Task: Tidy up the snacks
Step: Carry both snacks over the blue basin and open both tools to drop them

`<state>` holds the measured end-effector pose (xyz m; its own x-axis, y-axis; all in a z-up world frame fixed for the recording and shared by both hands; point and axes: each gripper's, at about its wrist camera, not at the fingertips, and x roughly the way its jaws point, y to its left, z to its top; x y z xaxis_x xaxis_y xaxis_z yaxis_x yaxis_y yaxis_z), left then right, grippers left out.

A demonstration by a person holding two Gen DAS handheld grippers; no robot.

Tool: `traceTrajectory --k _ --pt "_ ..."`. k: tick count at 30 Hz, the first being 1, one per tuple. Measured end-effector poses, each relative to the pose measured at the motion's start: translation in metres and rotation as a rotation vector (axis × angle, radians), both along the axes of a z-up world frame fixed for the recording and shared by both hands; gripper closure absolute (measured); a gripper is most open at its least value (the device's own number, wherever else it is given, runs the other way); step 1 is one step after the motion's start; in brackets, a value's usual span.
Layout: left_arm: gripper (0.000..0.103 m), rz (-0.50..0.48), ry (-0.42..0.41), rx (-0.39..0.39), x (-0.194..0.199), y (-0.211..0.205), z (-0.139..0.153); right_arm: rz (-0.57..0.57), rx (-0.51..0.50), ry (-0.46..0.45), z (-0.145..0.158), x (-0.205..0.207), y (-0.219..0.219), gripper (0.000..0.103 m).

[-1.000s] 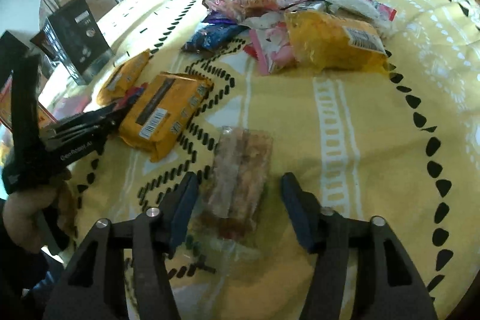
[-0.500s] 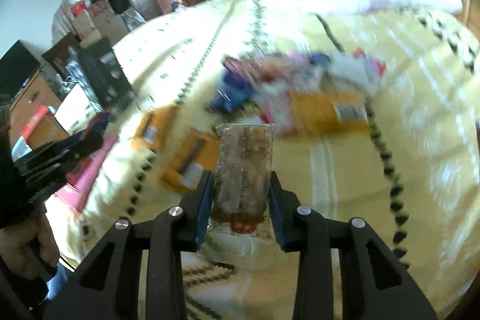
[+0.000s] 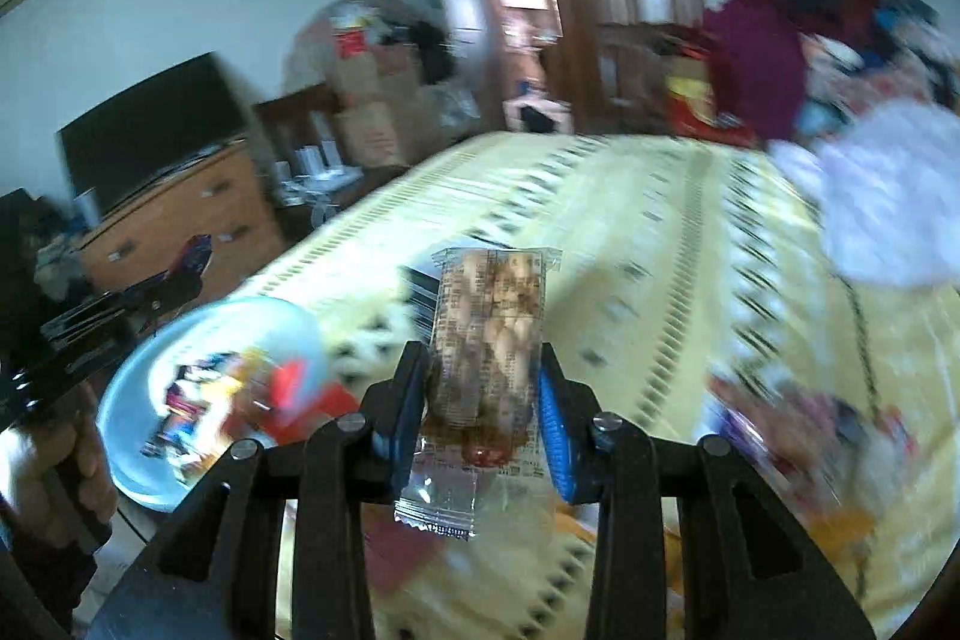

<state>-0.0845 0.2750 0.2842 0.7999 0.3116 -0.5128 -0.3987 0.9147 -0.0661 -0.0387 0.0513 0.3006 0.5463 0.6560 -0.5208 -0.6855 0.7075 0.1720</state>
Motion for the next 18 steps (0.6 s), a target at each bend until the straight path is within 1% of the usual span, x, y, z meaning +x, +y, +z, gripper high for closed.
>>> traceTrajectory --k 4,6,8,9,11,13,15,18 --pt "0.072 0.132 0.01 -0.006 -0.018 0.05 -0.004 0.121 0.007 0.006 0.014 -0.008 0.076 0.064" --pt "0.072 0.188 0.015 -0.024 -0.023 0.073 -0.012 0.168 -0.004 0.009 0.014 -0.013 0.109 0.064" --pt "0.072 0.222 0.026 -0.042 -0.029 0.087 -0.019 0.214 -0.011 0.027 0.012 -0.018 0.142 0.064" --pt "0.072 0.245 0.037 -0.051 -0.029 0.095 -0.027 0.235 -0.015 0.036 0.011 -0.02 0.156 0.064" --pt "0.072 0.264 0.046 -0.069 -0.04 0.101 -0.032 0.271 -0.026 0.048 0.007 -0.026 0.182 0.064" --pt "0.072 0.277 0.061 -0.086 -0.04 0.109 -0.044 0.309 -0.04 0.062 0.003 -0.033 0.203 0.064" --pt "0.072 0.28 0.07 -0.099 -0.046 0.119 -0.047 0.339 -0.059 0.079 -0.002 -0.038 0.224 0.064" --pt "0.072 0.279 0.081 -0.115 -0.048 0.124 -0.052 0.365 -0.071 0.119 -0.014 -0.038 0.242 0.064"
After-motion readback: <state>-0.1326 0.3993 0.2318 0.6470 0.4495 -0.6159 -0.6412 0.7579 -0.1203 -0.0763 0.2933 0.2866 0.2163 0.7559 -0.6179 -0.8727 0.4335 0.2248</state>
